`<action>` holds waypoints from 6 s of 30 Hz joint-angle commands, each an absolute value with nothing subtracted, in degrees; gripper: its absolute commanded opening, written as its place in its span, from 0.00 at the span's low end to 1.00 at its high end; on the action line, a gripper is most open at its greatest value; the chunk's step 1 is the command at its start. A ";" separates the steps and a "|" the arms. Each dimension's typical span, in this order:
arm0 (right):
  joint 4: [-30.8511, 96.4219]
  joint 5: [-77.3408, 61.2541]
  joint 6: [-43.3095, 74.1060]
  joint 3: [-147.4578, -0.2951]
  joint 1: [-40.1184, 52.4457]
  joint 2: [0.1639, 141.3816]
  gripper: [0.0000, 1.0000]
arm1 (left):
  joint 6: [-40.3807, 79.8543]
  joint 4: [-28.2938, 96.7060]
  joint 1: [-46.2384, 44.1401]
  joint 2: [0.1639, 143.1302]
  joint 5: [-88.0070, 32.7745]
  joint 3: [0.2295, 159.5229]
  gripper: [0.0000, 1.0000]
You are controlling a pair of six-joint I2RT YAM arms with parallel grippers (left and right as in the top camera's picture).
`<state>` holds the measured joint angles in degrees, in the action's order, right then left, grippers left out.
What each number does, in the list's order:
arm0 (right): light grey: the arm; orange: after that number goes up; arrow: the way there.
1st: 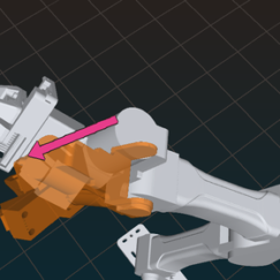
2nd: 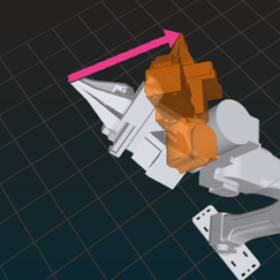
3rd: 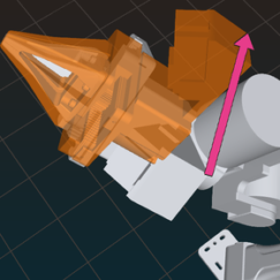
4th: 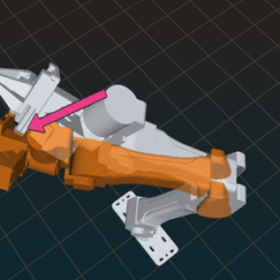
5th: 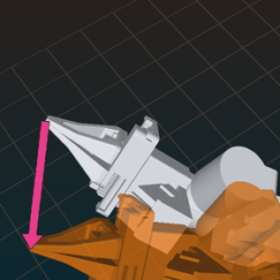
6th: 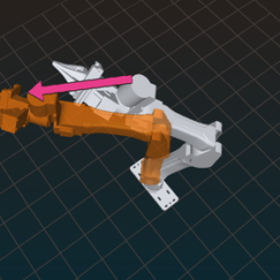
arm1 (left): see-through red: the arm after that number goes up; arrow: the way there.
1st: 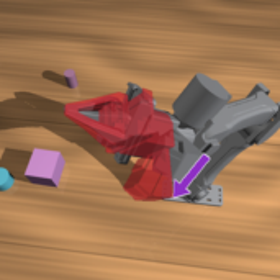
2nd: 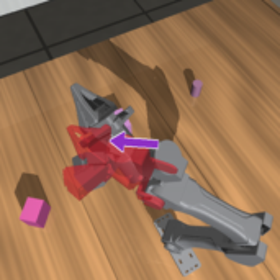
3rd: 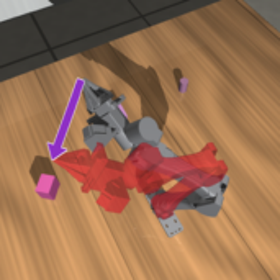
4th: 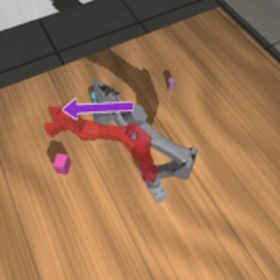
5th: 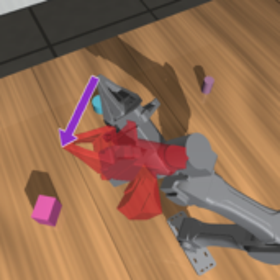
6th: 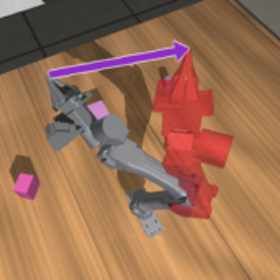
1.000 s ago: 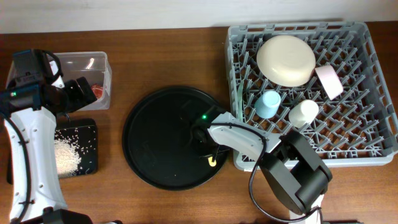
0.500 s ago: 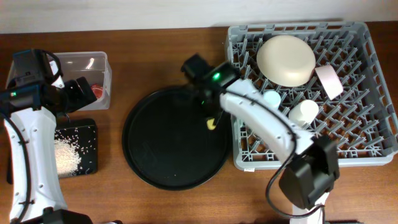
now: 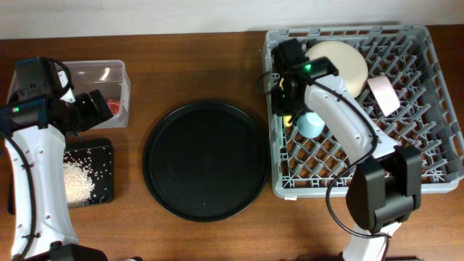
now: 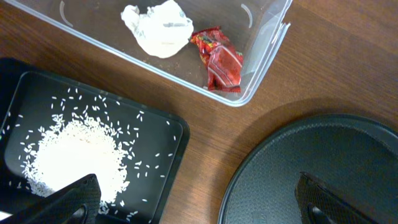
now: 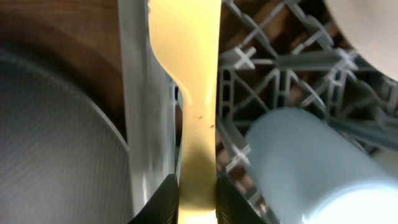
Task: Sort waste into correct bins and load items into the dishwasher rack
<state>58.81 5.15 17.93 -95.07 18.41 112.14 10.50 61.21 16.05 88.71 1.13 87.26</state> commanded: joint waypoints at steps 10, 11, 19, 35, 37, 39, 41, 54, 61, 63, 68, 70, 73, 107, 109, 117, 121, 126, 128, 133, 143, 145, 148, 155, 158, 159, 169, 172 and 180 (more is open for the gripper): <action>64.71 5.85 13.74 -105.84 18.57 110.19 0.57 | 10.61 61.21 16.21 87.79 1.50 87.96 0.99; 67.40 5.85 13.74 -109.25 18.57 109.56 0.57 | 10.61 61.21 16.21 87.79 1.50 87.96 0.99; 78.70 5.85 13.74 -122.10 18.63 104.40 0.98 | 10.61 61.21 16.21 87.79 1.50 87.96 0.99; 66.83 5.21 13.74 -122.10 19.55 93.73 0.98 | 10.61 61.21 16.21 87.79 1.50 87.96 0.99; 60.16 5.34 13.72 -122.10 19.42 85.25 0.98 | 10.61 61.21 16.21 87.79 1.50 87.96 0.99; 57.56 7.70 13.72 -122.10 19.42 77.21 0.98 | 10.61 61.21 16.21 87.79 1.50 87.96 0.99; 57.58 10.55 13.67 -121.38 19.42 68.49 0.98 | 10.61 61.21 16.21 87.79 1.50 87.96 0.99; 50.48 12.49 12.47 -60.95 8.71 11.44 0.98 | 10.61 61.21 16.21 87.79 1.50 87.96 0.99; 26.57 10.39 12.40 -33.19 5.34 1.76 0.98 | 10.61 61.21 16.21 87.79 1.50 87.96 0.99; 19.42 8.91 12.40 -26.15 5.10 0.21 0.98 | 10.61 61.21 16.21 87.79 1.50 87.96 0.99; 1.61 7.49 12.23 -11.55 5.06 0.21 0.98 | 10.61 61.21 16.21 87.79 1.50 87.96 0.99; -1.63 7.51 12.21 -7.33 5.06 0.21 0.98 | 10.61 61.21 16.21 87.79 1.50 87.96 0.99; -2.11 5.98 11.77 -4.40 4.01 0.21 0.98 | 10.61 61.21 16.21 87.79 1.50 87.96 0.99; 4.40 3.22 6.20 -0.32 -2.28 0.21 0.98 | 10.61 61.21 14.76 79.72 1.50 87.94 0.99; 4.40 3.22 6.20 -0.32 -2.28 0.21 0.98 | 10.61 61.21 10.37 68.34 1.48 87.94 0.99; 4.40 3.22 6.20 -0.32 -2.28 0.21 0.98 | 10.61 61.39 2.39 39.55 1.52 84.33 0.99; 4.40 3.22 6.20 -0.32 -2.28 0.21 0.98 | 10.61 61.36 2.39 28.71 1.30 72.31 0.99; 4.40 3.22 6.20 -0.32 -2.28 0.21 0.98 | 10.79 59.59 2.39 16.93 1.28 48.47 1.00; 4.40 3.22 6.20 -0.32 -2.28 0.21 0.98 | 13.21 51.20 2.39 12.05 1.21 37.10 0.99; 4.40 3.22 6.20 -0.32 -2.28 0.21 0.98 | 13.82 24.05 2.26 2.79 -4.08 18.74 0.99; 4.40 3.22 6.20 -0.32 -2.28 0.21 0.98 | 7.20 0.78 -1.13 0.27 -4.51 0.49 0.99; 4.40 3.22 6.20 -0.32 -2.28 0.21 0.98 | 6.72 4.60 -1.78 0.27 -1.06 0.49 0.99; 4.40 3.22 6.20 -0.32 -2.28 0.21 0.98 | 1.04 4.75 -3.88 0.30 0.64 0.49 0.99; 4.40 3.22 6.20 -0.32 -2.28 0.21 0.98 | -0.49 4.75 -4.99 0.30 0.25 0.51 0.99; 4.40 3.22 6.20 -0.32 -2.28 0.21 0.98 | -0.49 4.75 -4.99 0.30 0.25 0.51 0.99; 4.40 3.22 6.20 -0.32 -2.28 0.21 0.98 | -0.49 4.75 -4.99 0.30 0.25 0.51 0.99; 4.40 3.22 6.20 -0.32 -2.28 0.21 0.98 | -0.49 4.75 -4.99 0.30 0.25 0.51 0.99; 4.40 3.22 6.20 -0.32 -2.28 0.21 0.98 | -0.49 4.75 -4.99 0.30 0.25 0.51 0.99; 4.40 3.22 6.20 -0.32 -2.28 0.21 0.98 | -0.49 4.75 -4.99 0.30 0.25 0.51 0.99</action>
